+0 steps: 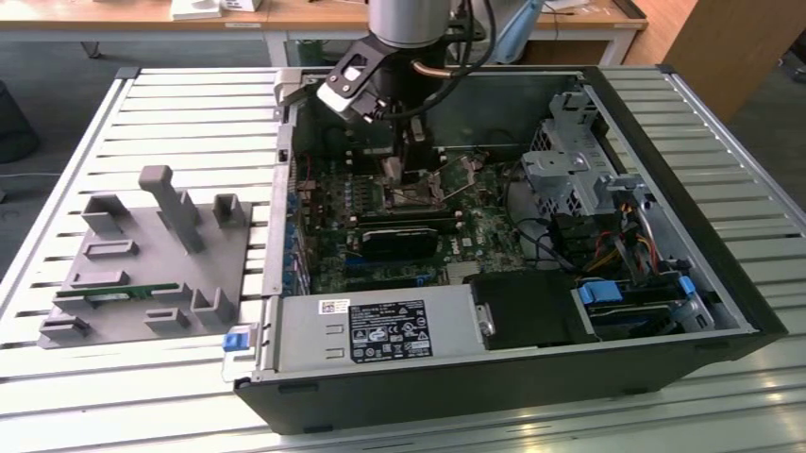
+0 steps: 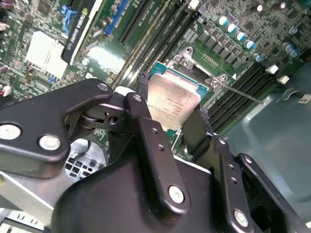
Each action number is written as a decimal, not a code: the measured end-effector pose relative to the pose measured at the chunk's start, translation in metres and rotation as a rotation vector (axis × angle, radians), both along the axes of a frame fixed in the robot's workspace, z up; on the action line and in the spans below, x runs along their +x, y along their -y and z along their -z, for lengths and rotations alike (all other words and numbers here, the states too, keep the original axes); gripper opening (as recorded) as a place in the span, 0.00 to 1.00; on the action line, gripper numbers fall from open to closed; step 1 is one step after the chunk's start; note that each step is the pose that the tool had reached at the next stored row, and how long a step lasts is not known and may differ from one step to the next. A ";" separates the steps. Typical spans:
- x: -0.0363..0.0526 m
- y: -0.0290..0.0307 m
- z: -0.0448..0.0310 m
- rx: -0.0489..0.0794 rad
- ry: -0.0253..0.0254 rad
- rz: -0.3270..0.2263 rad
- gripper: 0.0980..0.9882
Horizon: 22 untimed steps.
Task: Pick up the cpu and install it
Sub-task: 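Place the cpu into insertion slot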
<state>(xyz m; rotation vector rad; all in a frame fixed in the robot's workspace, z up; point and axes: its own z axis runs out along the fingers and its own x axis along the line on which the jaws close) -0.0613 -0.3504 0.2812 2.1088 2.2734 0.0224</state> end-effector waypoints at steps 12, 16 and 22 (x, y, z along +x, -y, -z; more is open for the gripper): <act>0.0059 -0.0120 0.0126 0.000 -0.0001 0.061 0.49; 0.0068 -0.0142 0.0178 0.000 -0.0003 0.084 0.49; 0.0081 -0.0267 0.0252 0.000 -0.0002 0.088 0.49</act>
